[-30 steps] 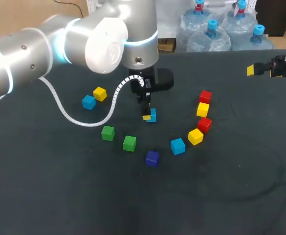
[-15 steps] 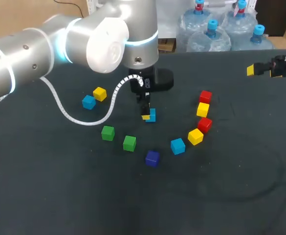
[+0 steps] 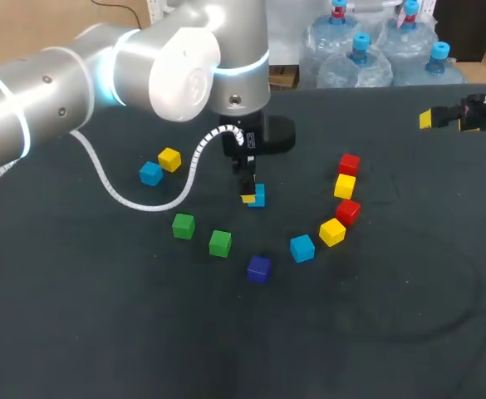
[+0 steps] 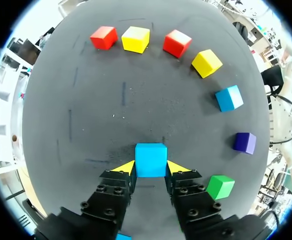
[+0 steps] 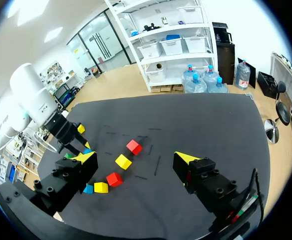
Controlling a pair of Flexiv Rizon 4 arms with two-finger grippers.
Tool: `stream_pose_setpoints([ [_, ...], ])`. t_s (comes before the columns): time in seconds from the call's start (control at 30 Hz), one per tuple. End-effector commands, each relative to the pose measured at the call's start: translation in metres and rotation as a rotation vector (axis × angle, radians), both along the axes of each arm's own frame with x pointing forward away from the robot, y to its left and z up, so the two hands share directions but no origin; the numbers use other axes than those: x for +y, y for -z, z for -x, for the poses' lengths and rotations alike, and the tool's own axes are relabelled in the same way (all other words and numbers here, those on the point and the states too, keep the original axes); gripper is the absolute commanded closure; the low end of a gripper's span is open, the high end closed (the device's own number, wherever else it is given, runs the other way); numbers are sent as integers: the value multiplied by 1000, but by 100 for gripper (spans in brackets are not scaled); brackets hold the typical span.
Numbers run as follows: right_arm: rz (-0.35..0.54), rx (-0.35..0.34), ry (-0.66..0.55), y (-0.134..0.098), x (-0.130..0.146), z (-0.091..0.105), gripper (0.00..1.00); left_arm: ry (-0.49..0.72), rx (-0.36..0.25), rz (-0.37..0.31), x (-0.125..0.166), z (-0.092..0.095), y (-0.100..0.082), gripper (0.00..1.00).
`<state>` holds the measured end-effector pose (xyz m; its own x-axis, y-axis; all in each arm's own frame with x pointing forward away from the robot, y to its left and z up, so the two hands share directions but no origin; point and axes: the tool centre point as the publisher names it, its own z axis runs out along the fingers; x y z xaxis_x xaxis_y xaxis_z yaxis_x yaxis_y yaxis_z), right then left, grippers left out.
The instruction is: Place the blue cubes, place green cubes on the blue cubes, place the yellow cubes on the green cubes, then place the red cubes on the yellow cubes, and place purple cube on the red cubes.
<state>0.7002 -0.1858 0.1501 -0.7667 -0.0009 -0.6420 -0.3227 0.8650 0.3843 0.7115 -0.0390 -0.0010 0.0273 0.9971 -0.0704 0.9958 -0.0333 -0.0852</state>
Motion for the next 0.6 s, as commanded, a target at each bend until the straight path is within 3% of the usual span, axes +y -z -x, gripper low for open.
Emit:
stream_pose_setpoints([
  [0.03,2,0,3,0,1,1,0,2,6,-6,-1,-2,0,100],
  [0.37,2,0,3,0,1,1,0,-6,16,-9,-1,1,1,100],
  [0.43,2,0,3,0,1,1,0,-7,17,-9,-1,2,2,89],
  [0.53,2,0,3,0,1,1,0,-9,19,-10,-2,2,2,87],
  [0.6,2,0,3,0,1,1,0,-11,25,-11,-2,2,3,56],
])
